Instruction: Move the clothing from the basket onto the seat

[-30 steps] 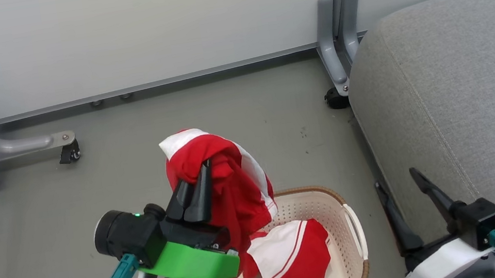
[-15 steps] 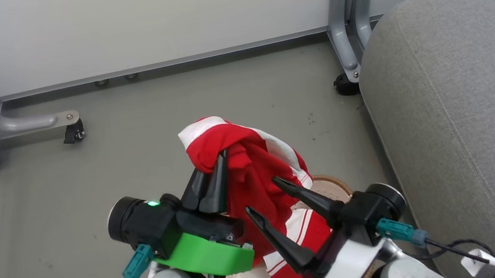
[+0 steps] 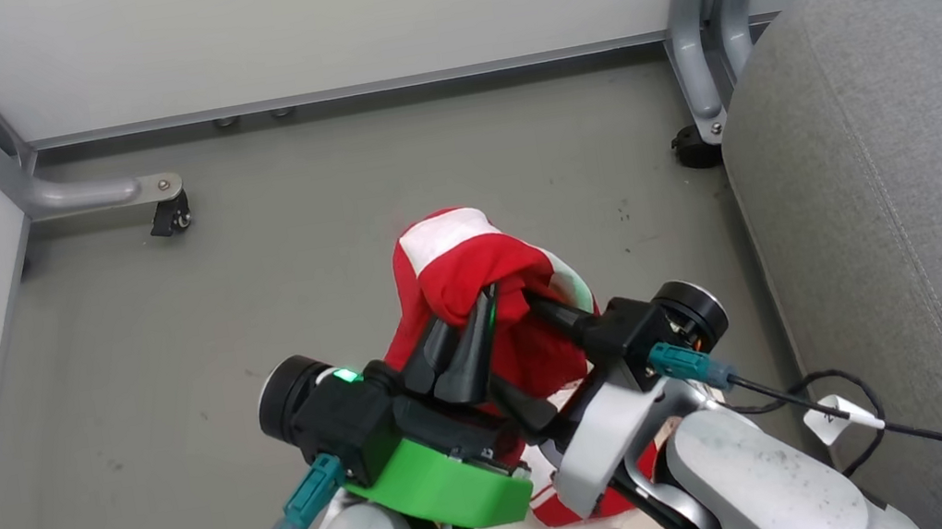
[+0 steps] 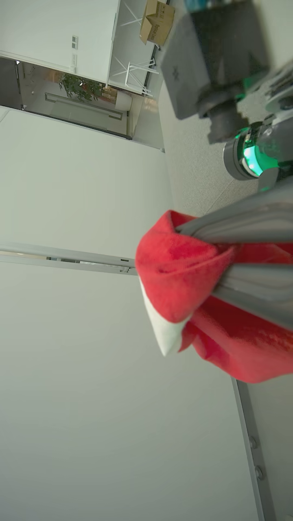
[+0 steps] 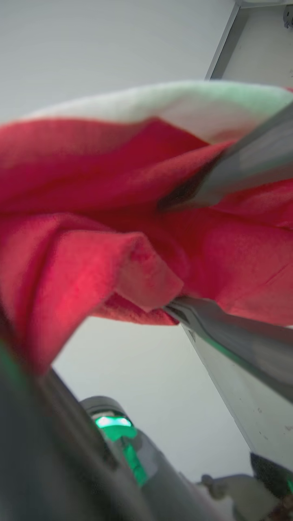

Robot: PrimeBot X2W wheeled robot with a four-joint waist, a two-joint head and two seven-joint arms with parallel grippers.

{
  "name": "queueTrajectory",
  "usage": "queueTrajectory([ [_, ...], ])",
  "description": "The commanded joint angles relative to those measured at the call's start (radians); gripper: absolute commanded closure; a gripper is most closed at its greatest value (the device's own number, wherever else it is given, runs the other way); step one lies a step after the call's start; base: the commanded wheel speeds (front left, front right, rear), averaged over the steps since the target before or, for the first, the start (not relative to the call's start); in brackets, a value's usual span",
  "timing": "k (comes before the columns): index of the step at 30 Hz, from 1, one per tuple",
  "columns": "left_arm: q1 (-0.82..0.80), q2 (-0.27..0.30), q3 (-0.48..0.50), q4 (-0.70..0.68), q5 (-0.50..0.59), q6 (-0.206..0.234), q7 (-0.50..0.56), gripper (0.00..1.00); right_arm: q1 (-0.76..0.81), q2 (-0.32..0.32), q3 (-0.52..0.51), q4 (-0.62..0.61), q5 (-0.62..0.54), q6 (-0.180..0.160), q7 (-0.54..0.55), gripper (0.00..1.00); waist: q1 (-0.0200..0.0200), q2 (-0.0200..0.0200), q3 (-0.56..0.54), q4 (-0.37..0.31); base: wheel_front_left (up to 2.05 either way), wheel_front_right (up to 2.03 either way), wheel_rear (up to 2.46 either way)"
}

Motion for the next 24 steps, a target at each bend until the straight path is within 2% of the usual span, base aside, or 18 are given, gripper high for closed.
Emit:
queueTrajectory([
  [1,-0.021,0.002,-0.004,-0.004,-0.003,0.004,-0.001,1.0,-0.022,0.009,0.002,0.026,0.002,0.0,-0.01,0.0,0.0,0.0,0.001,0.004,0.0,0.0,0.0],
  [8,-0.024,0.002,-0.023,-0.002,-0.009,0.008,-0.001,1.0,-0.069,0.016,0.017,0.102,0.028,0.0,-0.034,0.0,0.0,0.0,-0.003,0.009,0.0,0.0,0.0],
  [9,-0.024,0.002,-0.025,-0.001,-0.01,0.008,-0.001,1.0,-0.072,0.017,0.022,0.107,0.033,0.0,-0.036,0.4,0.0,0.0,-0.003,0.009,0.0,0.0,0.0],
  [10,-0.024,0.002,-0.027,-0.001,-0.011,0.008,-0.001,1.0,-0.075,0.017,0.028,0.11,0.044,0.0,-0.039,0.67,0.0,0.0,-0.004,0.01,0.0,0.0,0.0],
  [11,-0.025,0.002,-0.028,0.0,-0.011,0.009,-0.001,1.0,-0.077,0.017,0.032,0.112,0.052,0.0,-0.042,1.0,0.0,0.0,-0.004,0.01,0.0,0.0,0.0],
  [24,-0.021,0.002,-0.015,0.023,-0.006,0.02,-0.001,1.0,-0.09,0.017,0.065,0.134,0.096,0.0,-0.064,1.0,0.0,0.0,-0.001,0.006,0.0,0.0,0.0],
])
